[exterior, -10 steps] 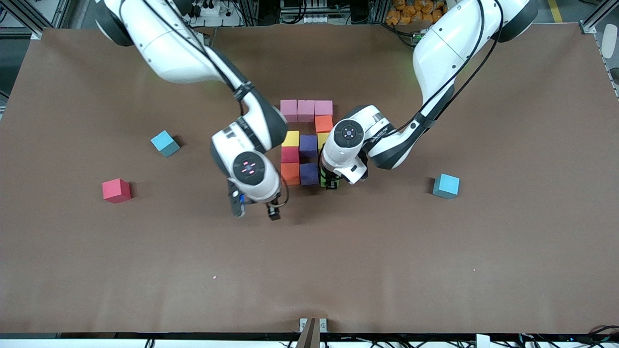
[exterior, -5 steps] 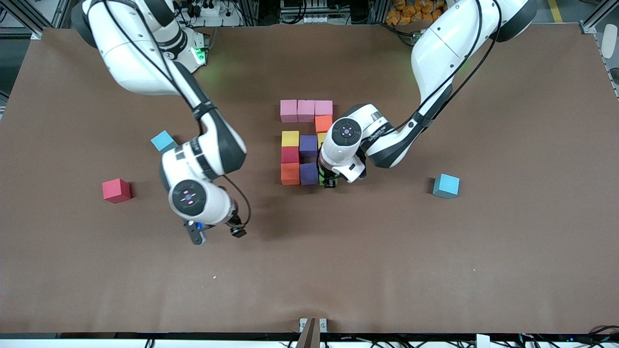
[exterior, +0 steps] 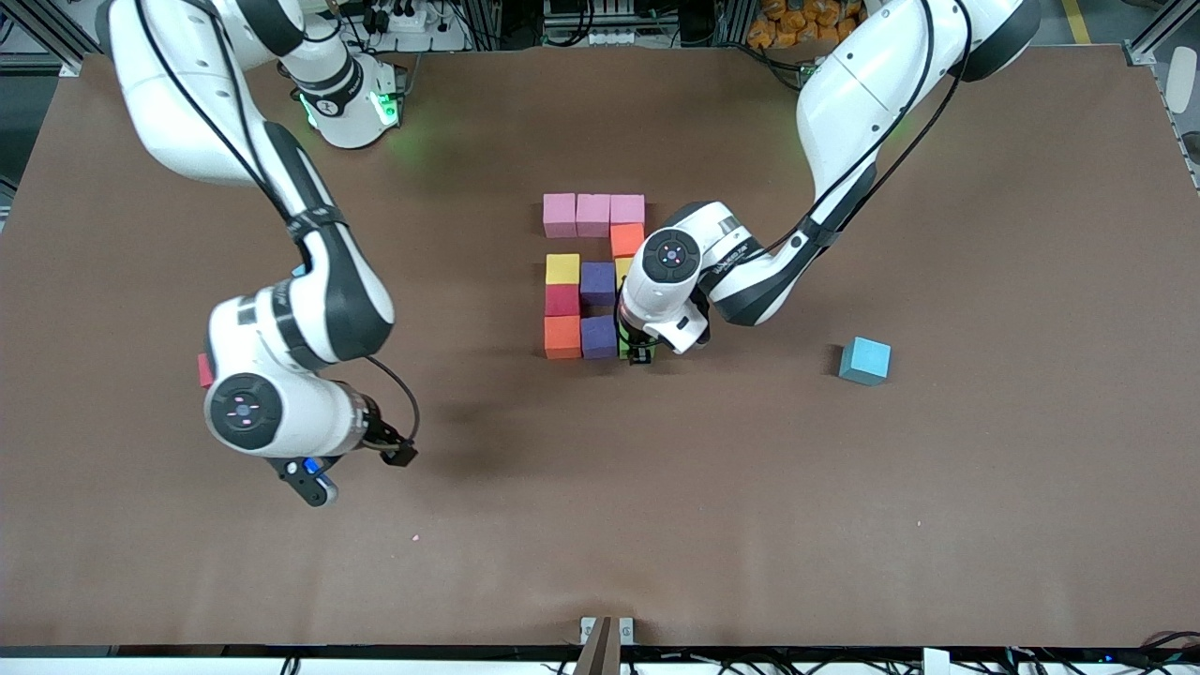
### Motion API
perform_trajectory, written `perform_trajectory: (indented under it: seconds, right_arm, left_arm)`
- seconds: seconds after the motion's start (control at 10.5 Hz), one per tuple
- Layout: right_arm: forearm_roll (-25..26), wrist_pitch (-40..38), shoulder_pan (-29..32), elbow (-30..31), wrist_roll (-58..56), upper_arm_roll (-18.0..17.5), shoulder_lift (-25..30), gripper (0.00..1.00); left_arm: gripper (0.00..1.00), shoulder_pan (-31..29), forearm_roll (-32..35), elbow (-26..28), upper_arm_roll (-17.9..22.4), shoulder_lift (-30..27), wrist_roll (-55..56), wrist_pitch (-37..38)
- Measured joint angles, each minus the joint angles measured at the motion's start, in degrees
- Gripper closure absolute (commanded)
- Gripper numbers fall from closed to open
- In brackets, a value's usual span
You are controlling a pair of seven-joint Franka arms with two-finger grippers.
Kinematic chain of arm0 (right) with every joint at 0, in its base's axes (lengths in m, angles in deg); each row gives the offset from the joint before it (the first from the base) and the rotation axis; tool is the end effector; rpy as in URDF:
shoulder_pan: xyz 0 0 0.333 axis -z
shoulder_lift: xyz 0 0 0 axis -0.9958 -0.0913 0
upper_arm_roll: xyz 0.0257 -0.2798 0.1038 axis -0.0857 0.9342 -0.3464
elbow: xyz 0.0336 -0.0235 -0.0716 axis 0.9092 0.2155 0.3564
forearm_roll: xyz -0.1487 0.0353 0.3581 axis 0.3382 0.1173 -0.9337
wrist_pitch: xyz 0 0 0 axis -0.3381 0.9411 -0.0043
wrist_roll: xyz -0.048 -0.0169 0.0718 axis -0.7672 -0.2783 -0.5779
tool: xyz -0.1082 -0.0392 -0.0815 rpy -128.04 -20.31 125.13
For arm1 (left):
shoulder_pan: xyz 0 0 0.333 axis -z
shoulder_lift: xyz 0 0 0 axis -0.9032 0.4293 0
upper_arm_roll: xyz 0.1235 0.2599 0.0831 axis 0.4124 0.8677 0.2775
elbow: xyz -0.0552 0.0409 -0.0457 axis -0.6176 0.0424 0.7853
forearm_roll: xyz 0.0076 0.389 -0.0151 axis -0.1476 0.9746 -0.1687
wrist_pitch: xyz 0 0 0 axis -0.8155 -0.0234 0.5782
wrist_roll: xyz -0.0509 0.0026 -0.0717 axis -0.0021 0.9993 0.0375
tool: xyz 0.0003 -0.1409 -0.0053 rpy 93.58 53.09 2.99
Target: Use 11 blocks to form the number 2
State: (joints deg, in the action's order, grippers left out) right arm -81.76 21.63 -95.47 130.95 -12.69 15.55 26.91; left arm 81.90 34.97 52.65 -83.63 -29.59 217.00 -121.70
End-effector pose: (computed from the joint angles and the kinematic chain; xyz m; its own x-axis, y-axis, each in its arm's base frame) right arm 0.6874 0.1902 0.3079 0.8033 -0.5781 -0.1428 -0.5677 -0.8159 0.1097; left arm 0.4930 -0.4611 0.1608 -0.0606 0.9912 -0.1177 0.9968 0.0540 -0.0584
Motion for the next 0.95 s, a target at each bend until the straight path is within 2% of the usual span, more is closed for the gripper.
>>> perform_trajectory:
  seconds: [0.19,0.29,0.67,0.95]
  right_arm:
    - [0.0,-5.6,0.6,0.1,-8.9,0.1,2.7,0.00]
    - [0.0,-7.7,1.1,0.9,-13.2,0.1,4.4,0.00]
    - [0.0,-9.1,3.2,13.4,-27.9,0.1,15.9,0.00]
    - [-0.1,-6.8,4.4,23.4,-37.7,0.4,25.0,0.00]
  left_arm:
    - [0.26,0.1,0.0,0.1,0.0,0.1,0.6,0.0]
    - [0.00,0.2,0.0,0.2,0.0,0.1,0.7,0.0]
    - [0.00,0.1,0.0,-0.3,0.1,-0.2,1.0,0.2]
    - [0.00,-0.3,0.0,-2.1,0.1,-4.9,-0.9,4.7]
